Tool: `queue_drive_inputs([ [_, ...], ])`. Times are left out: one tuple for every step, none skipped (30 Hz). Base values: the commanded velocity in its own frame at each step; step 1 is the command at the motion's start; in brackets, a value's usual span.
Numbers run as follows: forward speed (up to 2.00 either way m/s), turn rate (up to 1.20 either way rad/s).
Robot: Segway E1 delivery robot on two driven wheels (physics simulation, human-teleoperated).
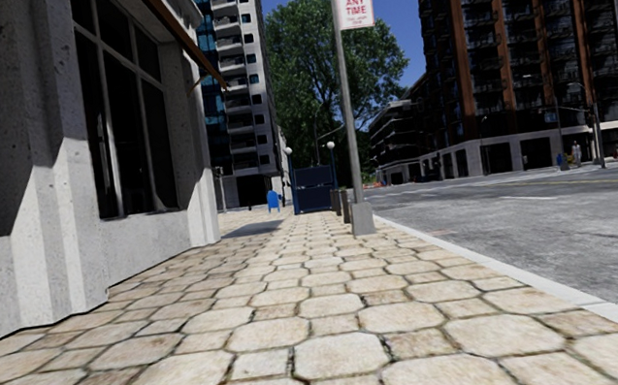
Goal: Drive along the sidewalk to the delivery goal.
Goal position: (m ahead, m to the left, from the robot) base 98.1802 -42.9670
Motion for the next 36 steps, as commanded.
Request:
queue_drive_inputs([
  [2.0,0.0],
  [2.0,0.0],
  [2.0,0.0],
  [2.0,0.0],
  [2.0,0.0],
  [2.0,0.0],
  [2.0,0.0],
  [2.0,0.0],
  [2.0,0.0],
  [2.0,0.0],
  [2.0,0.0],
  [2.0,0.0],
  [2.0,0.0],
  [2.0,0.0],
  [2.0,0.0],
  [2.0,0.0],
  [2.0,0.0],
  [2.0,0.0],
  [2.0,0.0],
  [2.0,0.0],
  [2.0,0.0],
  [2.0,0.0],
  [2.0,0.0],
  [2.0,0.0],
  [2.0,0.0],
  [2.0,0.0],
  [2.0,0.0],
  [2.0,0.0],
  [2.0,0.0],
  [2.0,0.0],
  [2.0,0.0],
  [2.0,0.0],
  [2.0,0.0],
  [2.0,0.0],
  [2.0,0.0],
  [2.0,0.0],
])
